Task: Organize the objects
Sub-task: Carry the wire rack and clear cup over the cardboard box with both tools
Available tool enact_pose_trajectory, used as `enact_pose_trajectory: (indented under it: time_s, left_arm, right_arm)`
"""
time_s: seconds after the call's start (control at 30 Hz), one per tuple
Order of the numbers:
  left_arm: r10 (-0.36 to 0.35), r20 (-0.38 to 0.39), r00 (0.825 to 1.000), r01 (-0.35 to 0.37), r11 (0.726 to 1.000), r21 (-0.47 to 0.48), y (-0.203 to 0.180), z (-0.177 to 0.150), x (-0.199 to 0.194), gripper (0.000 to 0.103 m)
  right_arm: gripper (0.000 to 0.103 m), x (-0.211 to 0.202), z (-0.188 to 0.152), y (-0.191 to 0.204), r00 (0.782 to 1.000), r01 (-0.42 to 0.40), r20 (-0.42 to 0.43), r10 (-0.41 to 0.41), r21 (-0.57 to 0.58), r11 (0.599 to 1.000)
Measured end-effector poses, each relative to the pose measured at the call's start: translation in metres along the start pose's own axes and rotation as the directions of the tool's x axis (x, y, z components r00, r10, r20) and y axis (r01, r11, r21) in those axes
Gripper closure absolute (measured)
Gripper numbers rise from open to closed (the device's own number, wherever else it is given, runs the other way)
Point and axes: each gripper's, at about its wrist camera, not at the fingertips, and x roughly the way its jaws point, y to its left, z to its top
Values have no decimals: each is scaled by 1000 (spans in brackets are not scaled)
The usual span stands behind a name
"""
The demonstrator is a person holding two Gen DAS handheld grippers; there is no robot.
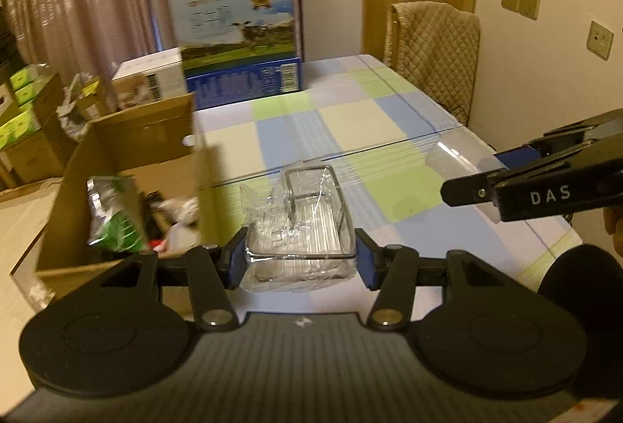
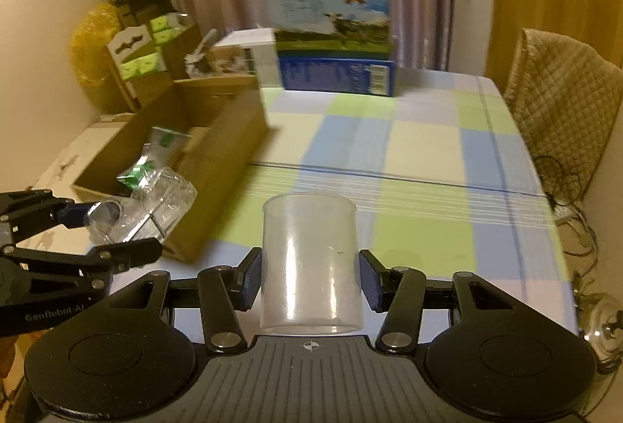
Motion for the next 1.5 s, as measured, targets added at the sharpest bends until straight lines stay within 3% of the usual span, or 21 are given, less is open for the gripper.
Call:
enact_pose_trajectory:
  time_s: [0.37, 0.7, 1.07, 1.5]
  left_arm:
    - [116, -8, 993, -116, 992, -42, 72, -34, -60, 53]
    - [202, -42, 979, -205, 974, -93, 135, -52, -81, 53]
    - [184, -55, 981, -189, 975, -118, 168, -24, -58, 53]
    - [160, -94, 983, -171, 979, -114, 197, 14, -1, 53]
  right_arm:
    - [54, 20, -7, 91, 994, -110, -17, 110, -76, 991]
    - [54, 46, 1, 158, 982, -190, -41, 186, -141, 972]
    - [54, 83, 28, 177, 979, -203, -58, 197, -141, 969]
    - [54, 129, 73, 173, 982, -188, -65, 179, -164, 968]
